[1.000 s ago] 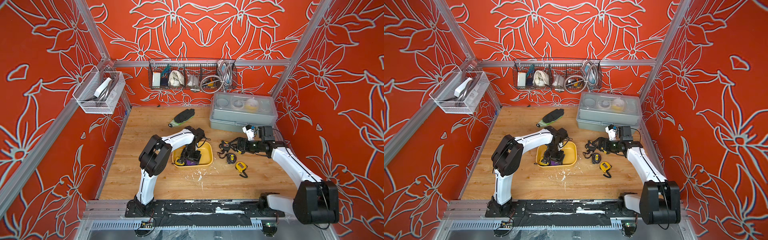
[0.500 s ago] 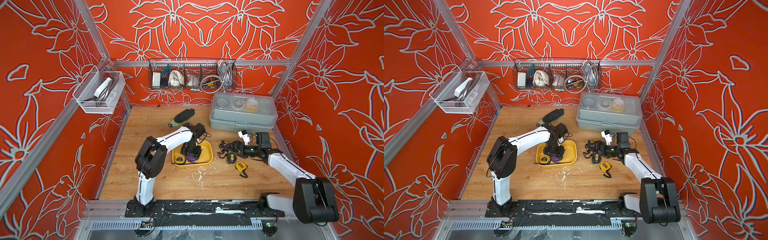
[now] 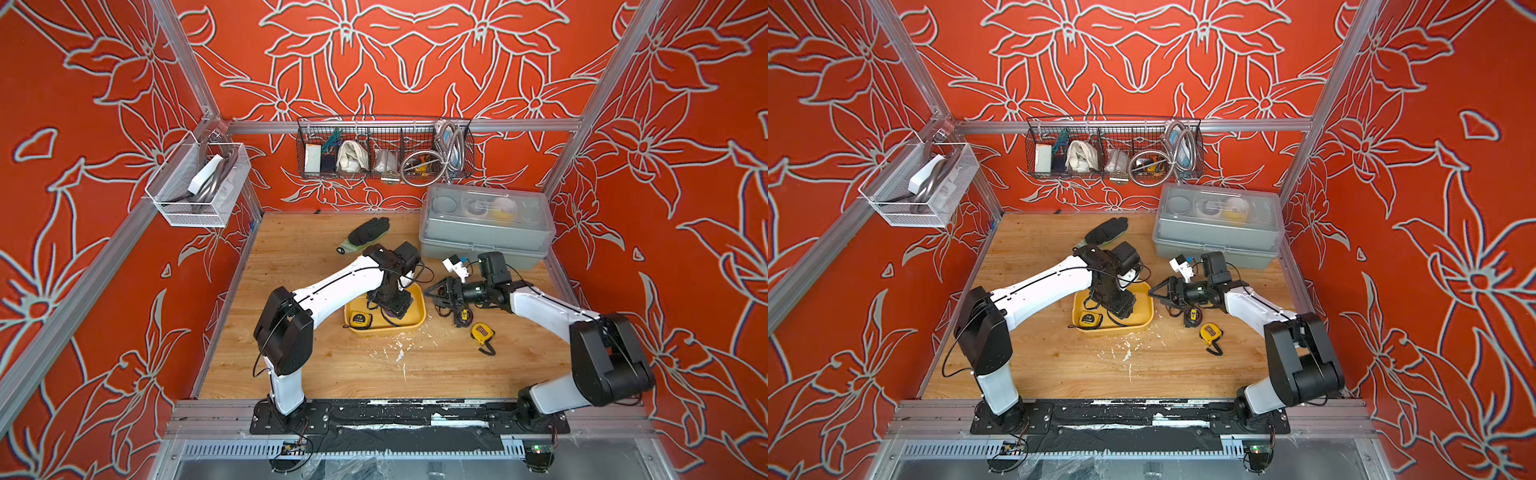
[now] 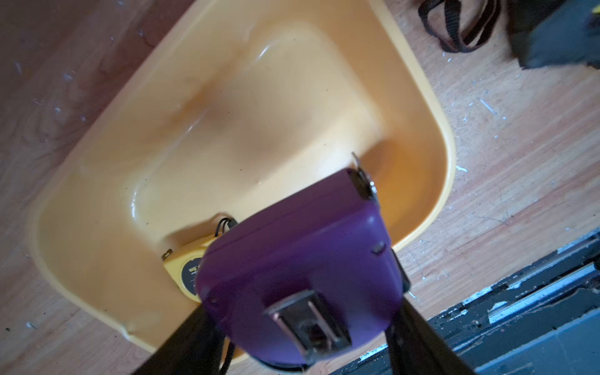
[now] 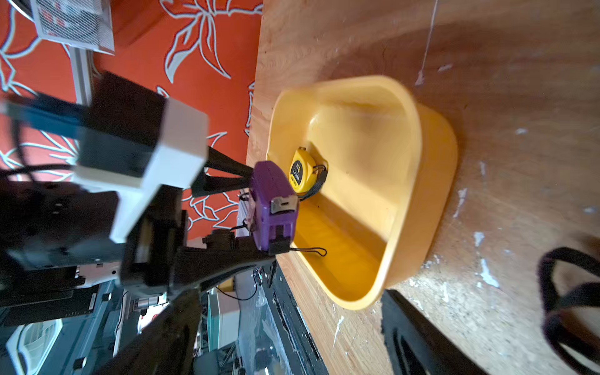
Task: Take the tape measure out of the storage box
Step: Pick up the tape measure from the storage box.
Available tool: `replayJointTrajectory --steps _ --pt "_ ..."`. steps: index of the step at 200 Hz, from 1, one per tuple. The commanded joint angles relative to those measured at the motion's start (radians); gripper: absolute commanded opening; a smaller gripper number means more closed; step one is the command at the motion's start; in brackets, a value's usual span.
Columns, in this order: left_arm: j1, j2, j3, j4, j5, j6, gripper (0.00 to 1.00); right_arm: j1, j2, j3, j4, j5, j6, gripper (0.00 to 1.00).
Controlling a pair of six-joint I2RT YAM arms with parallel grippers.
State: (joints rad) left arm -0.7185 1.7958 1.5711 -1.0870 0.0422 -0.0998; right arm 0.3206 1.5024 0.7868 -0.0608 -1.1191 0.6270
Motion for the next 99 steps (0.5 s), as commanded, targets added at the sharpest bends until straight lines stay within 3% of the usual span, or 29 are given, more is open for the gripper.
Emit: replayJointTrajectory --steps 1,72,99 --pt "-0.002 -0.090 0.018 0.011 0.022 0.046 0.53 0.025 0.020 0.025 0.066 -0.038 0.057 0.87" --pt "-0.010 -0.117 0.020 0.024 0.064 0.056 0.53 0.120 0.095 0.099 0.176 -0.041 0.157 0.88" --pt "-0.012 -0.116 0.012 0.042 0.068 0.052 0.53 0.151 0.144 0.130 0.211 -0.042 0.187 0.83"
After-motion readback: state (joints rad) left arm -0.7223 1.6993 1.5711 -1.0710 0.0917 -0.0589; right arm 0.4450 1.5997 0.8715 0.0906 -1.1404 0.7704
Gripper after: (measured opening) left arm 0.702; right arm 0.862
